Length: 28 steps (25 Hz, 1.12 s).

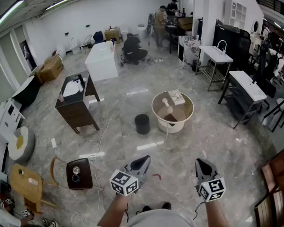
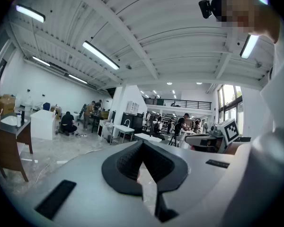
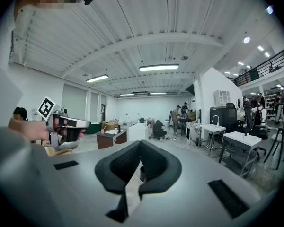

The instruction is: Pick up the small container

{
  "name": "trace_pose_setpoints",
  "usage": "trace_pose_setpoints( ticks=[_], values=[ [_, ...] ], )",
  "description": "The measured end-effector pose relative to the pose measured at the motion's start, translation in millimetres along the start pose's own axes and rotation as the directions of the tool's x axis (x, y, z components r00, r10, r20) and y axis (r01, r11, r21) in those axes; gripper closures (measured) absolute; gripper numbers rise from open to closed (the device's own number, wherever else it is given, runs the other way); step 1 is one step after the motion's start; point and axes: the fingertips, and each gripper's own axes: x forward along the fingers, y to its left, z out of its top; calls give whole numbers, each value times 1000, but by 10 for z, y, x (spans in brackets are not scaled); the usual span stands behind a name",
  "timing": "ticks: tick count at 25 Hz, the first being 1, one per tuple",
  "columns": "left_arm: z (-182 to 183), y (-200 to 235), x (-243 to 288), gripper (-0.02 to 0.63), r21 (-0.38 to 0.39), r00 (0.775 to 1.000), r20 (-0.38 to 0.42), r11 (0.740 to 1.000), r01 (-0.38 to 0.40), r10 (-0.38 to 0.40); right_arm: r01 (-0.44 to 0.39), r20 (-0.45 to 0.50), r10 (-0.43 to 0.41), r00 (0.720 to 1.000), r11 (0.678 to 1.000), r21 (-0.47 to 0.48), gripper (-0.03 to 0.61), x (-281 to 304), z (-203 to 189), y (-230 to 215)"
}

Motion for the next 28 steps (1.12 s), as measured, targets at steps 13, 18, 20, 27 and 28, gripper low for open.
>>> trace_pose_setpoints(
  ticks=[13,18,20,27,28],
  values=[
    [-24,-63,-17,600,5,1000,-7,1000,-9,9,-2,19,2,1000,1000,12,571,-70,21,-39],
    [-33,-71,34,600,-2,1000,-4,1000,-7,7,-6,28,5,1000,999,32,566,-59,31,-88],
    [-34,-84,49,600,-5,1000,-4,1000,-3,3,-12,29,12,1000,1000,27,566,-51,31,-85],
    [-39,-177,83,544,-17,1000,6,1000,2,-1,5,53,-7,999,999,35,495,-130,12,-236],
    [-45,-174,85,541,-20,1000,8,1000,-5,5,5,53,-7,999,999,39,445,-134,1,-256]
  ],
)
